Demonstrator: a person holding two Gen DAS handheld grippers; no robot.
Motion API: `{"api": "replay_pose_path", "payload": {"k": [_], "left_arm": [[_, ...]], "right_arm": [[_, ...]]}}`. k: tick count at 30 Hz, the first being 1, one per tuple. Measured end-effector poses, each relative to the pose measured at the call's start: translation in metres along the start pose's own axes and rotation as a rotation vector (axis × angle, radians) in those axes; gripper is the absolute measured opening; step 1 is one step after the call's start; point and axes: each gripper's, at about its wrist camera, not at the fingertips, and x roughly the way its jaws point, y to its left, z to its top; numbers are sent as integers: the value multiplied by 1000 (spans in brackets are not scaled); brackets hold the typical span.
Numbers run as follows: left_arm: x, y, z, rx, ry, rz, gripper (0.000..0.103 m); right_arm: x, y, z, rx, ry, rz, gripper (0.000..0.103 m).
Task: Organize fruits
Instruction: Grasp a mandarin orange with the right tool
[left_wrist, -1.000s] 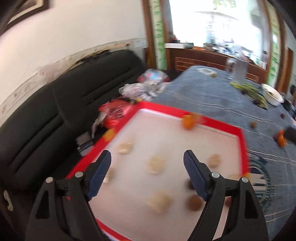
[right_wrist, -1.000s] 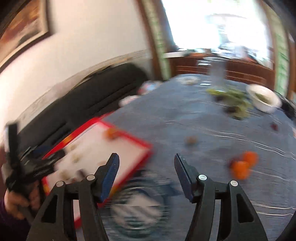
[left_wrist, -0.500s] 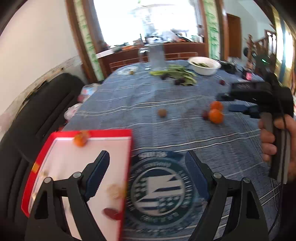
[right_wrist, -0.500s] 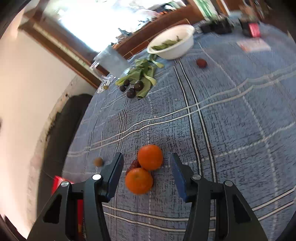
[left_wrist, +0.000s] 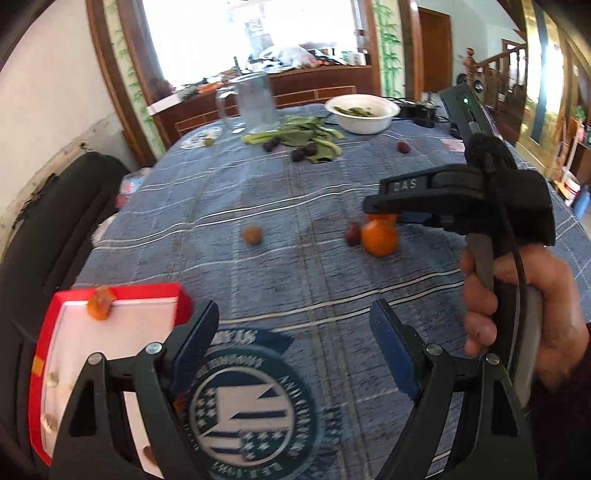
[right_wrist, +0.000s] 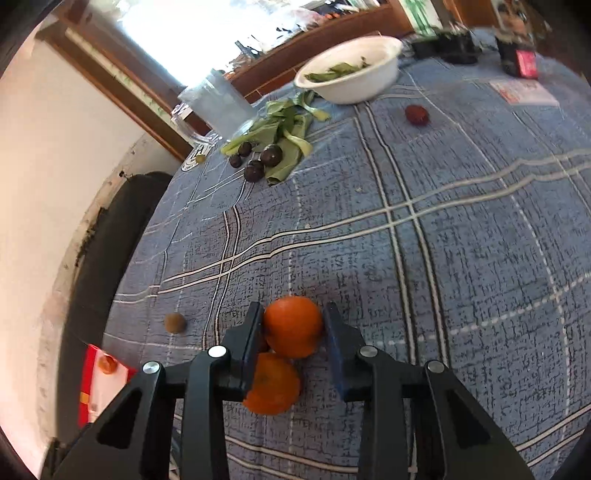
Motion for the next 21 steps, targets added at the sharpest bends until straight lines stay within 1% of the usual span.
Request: {"api": "replay_pose_path", "payload": {"k": [1,3,4,5,7,9,11,14,18,21], "left_arm": [[3,-4,3,10,-1,-25,84],[10,-13,10,19,-8,-49,84],[15,-19,15,21,-11,-67,84],[19,-23,18,22,-6,-87,84],[34,-32,25,15,26,-120,84],[49,-37,31,-15,54,-119,81],[63,-40,35,-51,80,-127,73],[79,-42,39,-102,114,-130,65],[93,-41,43,-151,130,-145,64],[99,-46,46,-143,126,-144,59]], "right_arm": [[-5,-7,2,37,1,22,31],[-14,-17,4,86,-12,63,32],[-25,-24,6,114,-37,75,32],[-32,-28,7,125,-57,64,32],[-47,-36,9,132,-113,-5,32],[-55,-42,11,145,-146,-42,32],[-60,-47,11,165,-155,-35,32],[-63,-50,13,179,-167,-35,32],[-68,-47,12,164,-177,-42,32],[-65,-44,13,155,-175,-41,32]]}}
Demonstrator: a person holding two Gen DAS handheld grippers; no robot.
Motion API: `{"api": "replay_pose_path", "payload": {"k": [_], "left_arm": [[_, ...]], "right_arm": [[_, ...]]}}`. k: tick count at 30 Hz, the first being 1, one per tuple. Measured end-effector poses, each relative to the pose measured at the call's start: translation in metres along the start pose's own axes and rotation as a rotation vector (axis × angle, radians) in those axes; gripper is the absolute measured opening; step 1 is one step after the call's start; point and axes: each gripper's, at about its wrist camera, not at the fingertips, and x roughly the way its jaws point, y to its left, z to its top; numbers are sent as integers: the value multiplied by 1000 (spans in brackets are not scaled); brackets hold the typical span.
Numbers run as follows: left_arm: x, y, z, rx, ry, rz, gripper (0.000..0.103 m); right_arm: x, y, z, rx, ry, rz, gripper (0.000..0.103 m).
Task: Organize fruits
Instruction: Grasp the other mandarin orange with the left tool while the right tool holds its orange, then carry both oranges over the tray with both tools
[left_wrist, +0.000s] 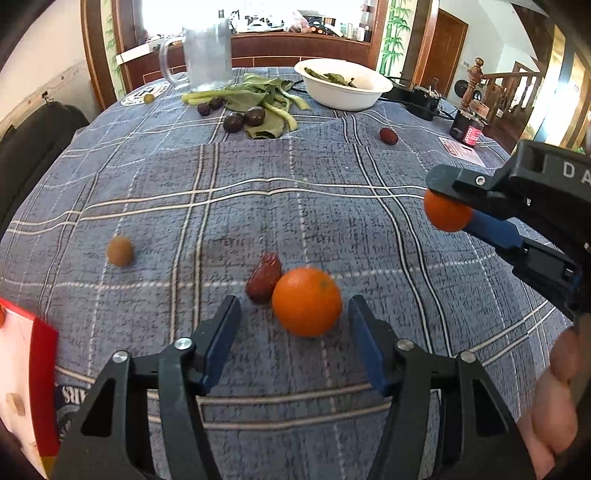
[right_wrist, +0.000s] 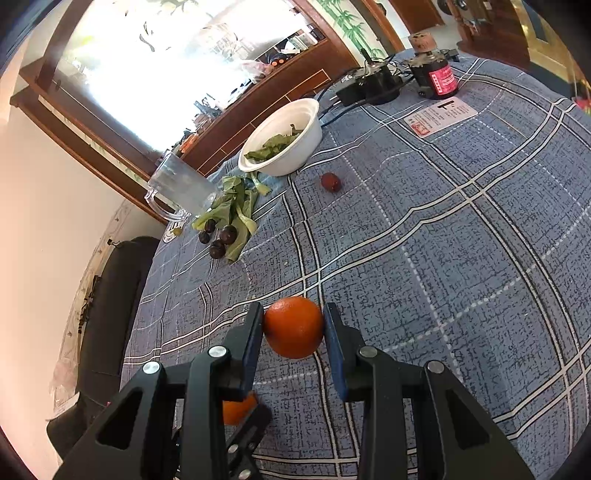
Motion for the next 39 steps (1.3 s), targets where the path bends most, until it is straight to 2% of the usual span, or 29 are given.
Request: {"api": "replay_pose_path", "payload": {"k": [4,8,13,16,20,24,28,31,37,39], "left_arm": [[2,-4,2,22,-23,19,45],[0,0,1,13,-39,1,37],[-14,10,-12,-26,-53,-15,37],[-32,20,-23,-46,-80,8,37],[-62,40,-39,-87,-129,31,37],[-88,64,-51,-110,-189,121,37],[-102,93,-58,-154,-215,176,37],[-106,105,-63,-177,-221,197,37],[-103,106,-72,-184,-205,176,37],[-104,106,-73,-181,-203,174,37]], "right_arm": [[6,1,2,-1,7,-1,32],[5,4,1,-11,3,3,32],[5,8,-1,-25,10,24,32],[4,13,-4,-38,25,50,32],[12,27,-16,-73,111,127,32],[21,54,-39,-184,197,149,32],[32,79,-62,-315,264,128,31],[42,92,-79,-430,270,41,32],[51,96,-89,-539,246,-21,32],[53,99,-93,-570,266,-33,32]]}}
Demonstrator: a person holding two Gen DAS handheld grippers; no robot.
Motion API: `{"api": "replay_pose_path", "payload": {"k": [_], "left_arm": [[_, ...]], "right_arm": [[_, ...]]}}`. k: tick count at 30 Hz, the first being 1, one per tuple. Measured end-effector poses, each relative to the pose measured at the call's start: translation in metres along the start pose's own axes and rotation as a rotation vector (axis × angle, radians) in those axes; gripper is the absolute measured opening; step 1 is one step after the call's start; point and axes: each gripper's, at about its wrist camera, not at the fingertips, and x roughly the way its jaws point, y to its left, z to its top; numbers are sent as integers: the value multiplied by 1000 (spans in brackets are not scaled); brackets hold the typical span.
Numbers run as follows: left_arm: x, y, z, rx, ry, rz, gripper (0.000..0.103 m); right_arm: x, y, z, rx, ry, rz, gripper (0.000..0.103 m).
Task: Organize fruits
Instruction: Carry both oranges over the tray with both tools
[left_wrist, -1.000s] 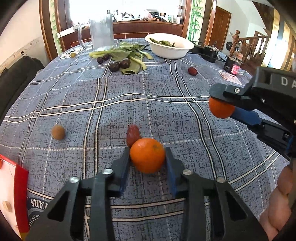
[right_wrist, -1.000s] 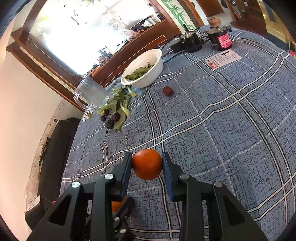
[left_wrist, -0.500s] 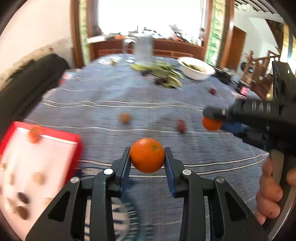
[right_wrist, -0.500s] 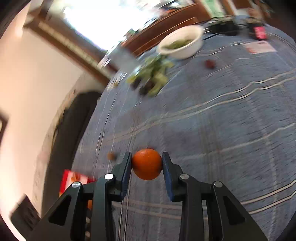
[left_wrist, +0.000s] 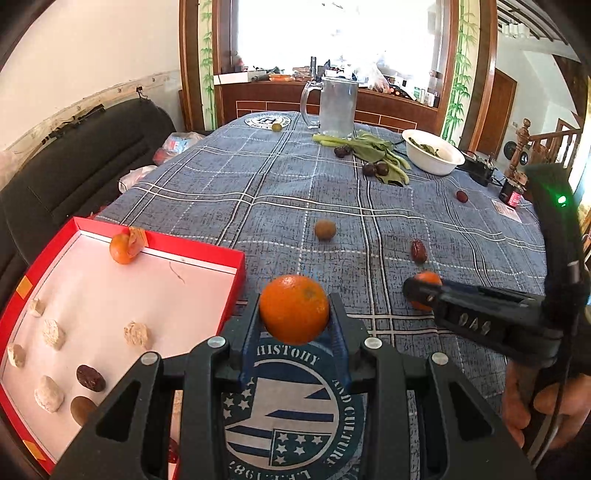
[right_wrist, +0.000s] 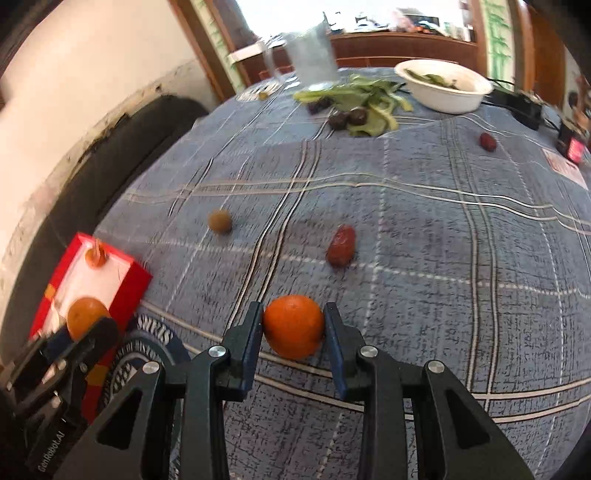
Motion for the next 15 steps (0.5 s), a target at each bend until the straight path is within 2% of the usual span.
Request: {"api": "replay_pose_path", "payload": {"k": [4,7,13,15], "left_arm": [[-4,2,2,-2,-4,2,37],[-8,4,2,-1,-16,10,37],[-23,0,2,27,-72,49,37],[-29,-2,3,44,-101,67,37]], "right_arm": [[2,13,-4,-90,-16,-68,32],[-2,6,-1,-42,-32,-34,31],[-39,-6,5,30,-241,20,31],[-46,-6,5,36,-285,33,31]]}}
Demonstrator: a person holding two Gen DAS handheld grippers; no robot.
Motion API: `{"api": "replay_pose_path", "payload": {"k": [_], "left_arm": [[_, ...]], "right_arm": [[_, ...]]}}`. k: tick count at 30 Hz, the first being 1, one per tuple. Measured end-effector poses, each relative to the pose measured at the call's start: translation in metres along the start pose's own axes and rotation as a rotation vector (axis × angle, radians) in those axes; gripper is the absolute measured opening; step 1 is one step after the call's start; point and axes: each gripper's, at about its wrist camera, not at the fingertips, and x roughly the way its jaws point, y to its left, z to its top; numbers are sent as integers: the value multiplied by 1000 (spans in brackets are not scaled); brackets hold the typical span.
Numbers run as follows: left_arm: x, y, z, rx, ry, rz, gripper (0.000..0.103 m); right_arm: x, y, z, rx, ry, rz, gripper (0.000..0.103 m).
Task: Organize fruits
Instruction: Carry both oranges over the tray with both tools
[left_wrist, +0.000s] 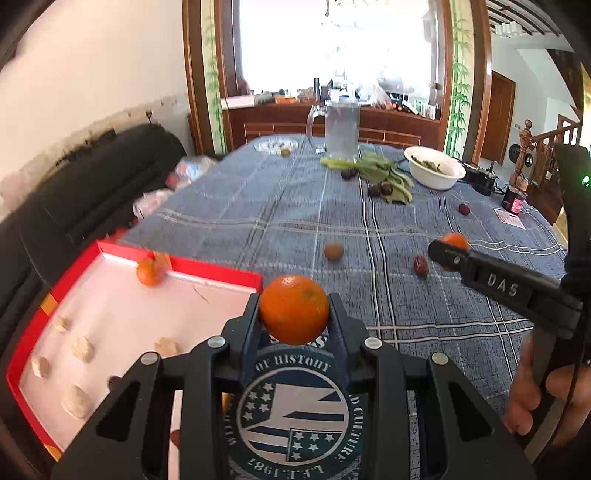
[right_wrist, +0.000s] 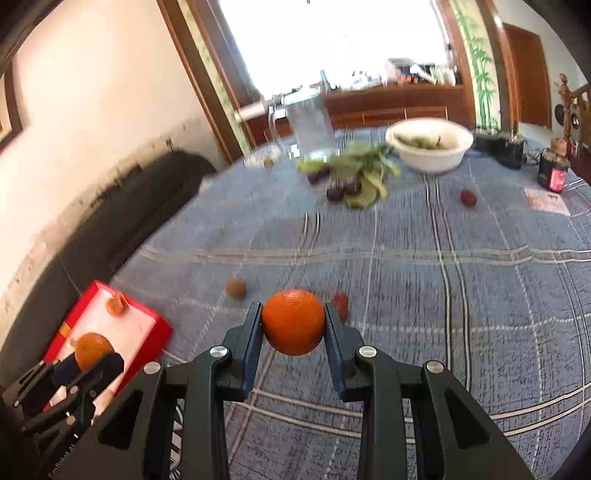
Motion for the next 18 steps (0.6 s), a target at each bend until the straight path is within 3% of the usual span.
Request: {"api": "replay_pose_path", "payload": {"k": [7,18], "left_arm": [[-19,4,6,19,-71,51,37],[-28,22,5,-5,-87,89,37]], "right_arm": [[-23,11,5,-28,-146,78,31],[-31,31,-4,-122,-202,99,31]]}}
